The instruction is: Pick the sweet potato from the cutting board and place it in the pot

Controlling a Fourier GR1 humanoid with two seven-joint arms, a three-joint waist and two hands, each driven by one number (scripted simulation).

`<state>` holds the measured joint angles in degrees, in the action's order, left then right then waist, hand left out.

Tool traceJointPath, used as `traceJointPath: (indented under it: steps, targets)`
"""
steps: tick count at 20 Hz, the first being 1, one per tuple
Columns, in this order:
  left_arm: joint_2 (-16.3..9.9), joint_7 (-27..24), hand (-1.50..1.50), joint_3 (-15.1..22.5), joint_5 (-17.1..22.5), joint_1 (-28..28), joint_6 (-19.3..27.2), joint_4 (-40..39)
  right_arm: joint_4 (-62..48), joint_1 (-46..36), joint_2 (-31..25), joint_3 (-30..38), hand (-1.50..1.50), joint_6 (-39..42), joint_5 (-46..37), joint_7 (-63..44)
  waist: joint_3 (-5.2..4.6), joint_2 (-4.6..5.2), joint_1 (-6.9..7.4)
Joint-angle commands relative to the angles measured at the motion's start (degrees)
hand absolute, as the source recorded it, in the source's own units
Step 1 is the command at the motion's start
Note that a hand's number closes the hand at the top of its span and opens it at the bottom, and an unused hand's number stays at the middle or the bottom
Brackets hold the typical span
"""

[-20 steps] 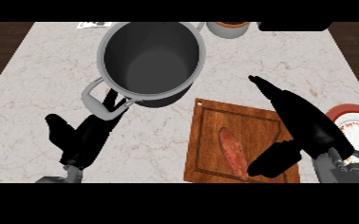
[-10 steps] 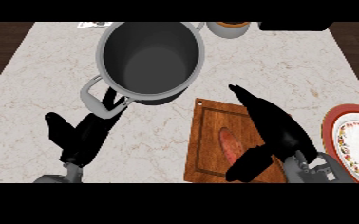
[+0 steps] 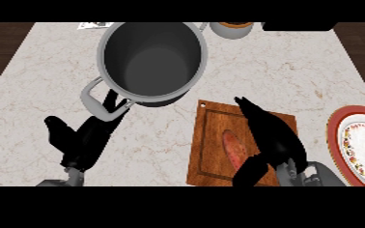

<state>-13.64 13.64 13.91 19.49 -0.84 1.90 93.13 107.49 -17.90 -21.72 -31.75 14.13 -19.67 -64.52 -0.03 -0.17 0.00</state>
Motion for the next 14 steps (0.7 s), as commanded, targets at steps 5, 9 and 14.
traceJointPath:
  steps: [5,9,14]
  targets:
    - [0.65,0.59,0.00,-0.18,-0.08,-0.88,-2.52,0.02,0.55,0.76,0.21,2.26,-1.50,5.97,-0.38,-7.32,0.00,0.10,-0.15]
    - [0.20,-0.58,0.00,-1.43,1.35,2.26,-4.33,1.17,-0.92,3.55,1.10,0.09,-1.50,5.32,-3.04,-6.19,0.00,0.08,0.02]
    - [3.04,0.80,0.00,0.96,-2.84,0.05,-1.12,0.73,-8.22,1.34,3.88,1.18,-1.50,5.07,-5.88,-3.99,0.01,0.20,0.16]
